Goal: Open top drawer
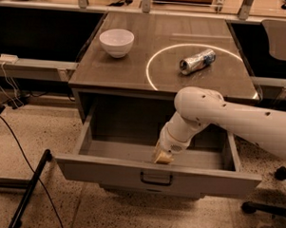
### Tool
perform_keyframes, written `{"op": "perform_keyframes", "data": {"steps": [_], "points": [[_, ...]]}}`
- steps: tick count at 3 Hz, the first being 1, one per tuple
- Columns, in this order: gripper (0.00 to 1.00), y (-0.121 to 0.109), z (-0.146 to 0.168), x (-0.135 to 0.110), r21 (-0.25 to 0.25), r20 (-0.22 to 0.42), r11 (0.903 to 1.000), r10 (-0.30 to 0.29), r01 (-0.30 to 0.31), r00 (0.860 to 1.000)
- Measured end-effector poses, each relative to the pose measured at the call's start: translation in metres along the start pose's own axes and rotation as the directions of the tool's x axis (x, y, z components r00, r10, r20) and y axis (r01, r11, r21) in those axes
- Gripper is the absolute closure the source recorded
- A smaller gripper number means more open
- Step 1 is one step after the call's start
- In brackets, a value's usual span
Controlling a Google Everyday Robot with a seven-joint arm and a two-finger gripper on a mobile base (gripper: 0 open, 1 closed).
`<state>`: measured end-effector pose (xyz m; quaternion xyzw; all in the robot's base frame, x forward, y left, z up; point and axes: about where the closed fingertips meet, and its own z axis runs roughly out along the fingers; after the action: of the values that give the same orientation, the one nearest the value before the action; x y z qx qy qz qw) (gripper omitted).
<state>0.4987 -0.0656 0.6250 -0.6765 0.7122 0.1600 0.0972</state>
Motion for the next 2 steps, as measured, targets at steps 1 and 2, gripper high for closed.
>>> {"op": "perform_keyframes", "data": {"steps": [1, 2], "points": [[1.00, 0.032, -0.026, -0.002, -0.096, 0.053, 0.9888, -0.110, 0.115, 0.992], [1.00, 0.058, -0.041, 0.000, -0.189, 0.097, 0.9656, -0.163, 0.179, 0.982]]}}
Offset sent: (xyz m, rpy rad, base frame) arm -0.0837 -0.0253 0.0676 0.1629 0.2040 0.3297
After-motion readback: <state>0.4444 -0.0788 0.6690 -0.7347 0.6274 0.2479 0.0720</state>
